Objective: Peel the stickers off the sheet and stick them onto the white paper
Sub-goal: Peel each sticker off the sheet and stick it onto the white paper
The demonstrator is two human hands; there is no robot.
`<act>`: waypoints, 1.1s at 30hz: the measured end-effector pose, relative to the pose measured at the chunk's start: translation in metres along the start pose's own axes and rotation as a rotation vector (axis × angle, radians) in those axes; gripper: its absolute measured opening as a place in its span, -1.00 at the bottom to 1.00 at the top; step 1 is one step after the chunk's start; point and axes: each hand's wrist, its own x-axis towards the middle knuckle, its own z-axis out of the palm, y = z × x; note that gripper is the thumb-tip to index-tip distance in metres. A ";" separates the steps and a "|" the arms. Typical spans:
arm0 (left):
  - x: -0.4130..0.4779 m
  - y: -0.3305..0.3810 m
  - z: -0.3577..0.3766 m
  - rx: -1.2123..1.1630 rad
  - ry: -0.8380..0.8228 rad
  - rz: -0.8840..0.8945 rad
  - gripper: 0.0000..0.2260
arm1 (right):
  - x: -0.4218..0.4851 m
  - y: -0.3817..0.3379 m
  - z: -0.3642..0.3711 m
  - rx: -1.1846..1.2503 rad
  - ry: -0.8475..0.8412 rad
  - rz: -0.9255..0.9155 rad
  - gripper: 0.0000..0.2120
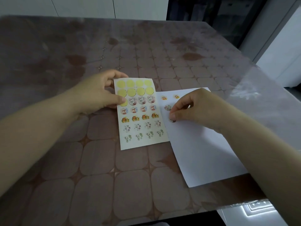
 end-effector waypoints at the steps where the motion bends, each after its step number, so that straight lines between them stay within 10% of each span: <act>1: -0.001 -0.004 0.001 -0.025 0.017 0.030 -0.53 | 0.000 0.000 0.001 -0.014 0.001 -0.006 -0.95; 15: -0.008 -0.020 0.004 -0.080 0.071 0.209 -0.40 | 0.008 0.005 0.004 0.042 0.091 0.050 -0.66; 25: -0.004 -0.018 0.004 -0.396 0.093 0.149 -0.42 | 0.000 0.000 -0.001 -0.110 0.152 -0.036 -0.80; 33: -0.006 -0.020 0.006 -0.369 0.062 0.154 -0.41 | -0.019 -0.004 -0.011 -0.657 -0.303 -0.128 0.12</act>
